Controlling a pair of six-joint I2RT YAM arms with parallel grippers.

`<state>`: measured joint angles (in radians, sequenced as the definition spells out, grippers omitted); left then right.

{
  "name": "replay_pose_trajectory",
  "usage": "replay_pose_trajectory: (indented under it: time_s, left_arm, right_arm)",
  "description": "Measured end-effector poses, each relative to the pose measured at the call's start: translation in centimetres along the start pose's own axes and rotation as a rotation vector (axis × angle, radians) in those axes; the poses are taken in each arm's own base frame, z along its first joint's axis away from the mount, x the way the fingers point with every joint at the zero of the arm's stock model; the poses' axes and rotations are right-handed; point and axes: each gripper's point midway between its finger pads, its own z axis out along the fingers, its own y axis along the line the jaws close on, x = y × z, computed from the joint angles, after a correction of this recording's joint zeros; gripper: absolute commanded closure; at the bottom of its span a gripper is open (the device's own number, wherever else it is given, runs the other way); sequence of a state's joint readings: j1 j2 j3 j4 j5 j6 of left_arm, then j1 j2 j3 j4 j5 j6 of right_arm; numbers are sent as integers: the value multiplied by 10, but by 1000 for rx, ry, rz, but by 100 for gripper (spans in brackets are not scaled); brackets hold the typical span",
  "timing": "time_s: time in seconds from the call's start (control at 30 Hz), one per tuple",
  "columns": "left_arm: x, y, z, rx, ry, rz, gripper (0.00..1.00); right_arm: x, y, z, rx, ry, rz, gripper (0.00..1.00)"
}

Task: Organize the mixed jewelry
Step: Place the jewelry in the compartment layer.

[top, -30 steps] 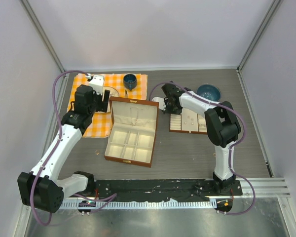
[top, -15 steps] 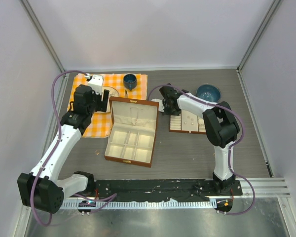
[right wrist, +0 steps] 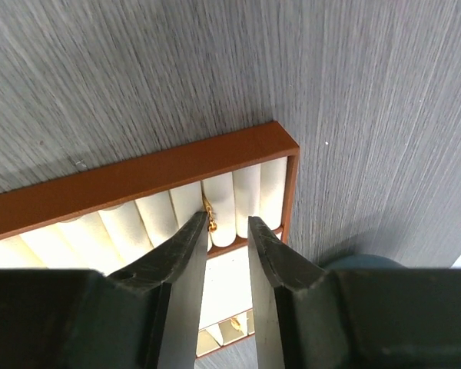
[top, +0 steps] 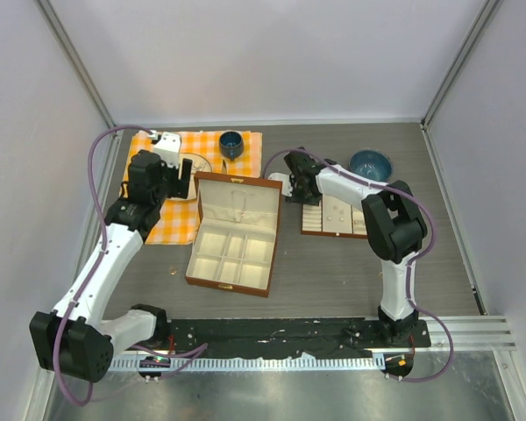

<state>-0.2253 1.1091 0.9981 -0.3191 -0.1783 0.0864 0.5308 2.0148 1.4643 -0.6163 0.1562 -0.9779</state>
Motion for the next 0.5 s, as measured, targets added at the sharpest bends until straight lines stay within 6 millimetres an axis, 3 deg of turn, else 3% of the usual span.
replay_pose_trajectory:
  time_s: [0.5]
  left_arm:
    - [-6,2,-6,4,-25,-6,23]
  right_arm:
    - [1,2,-23,-21,-9,40,65]
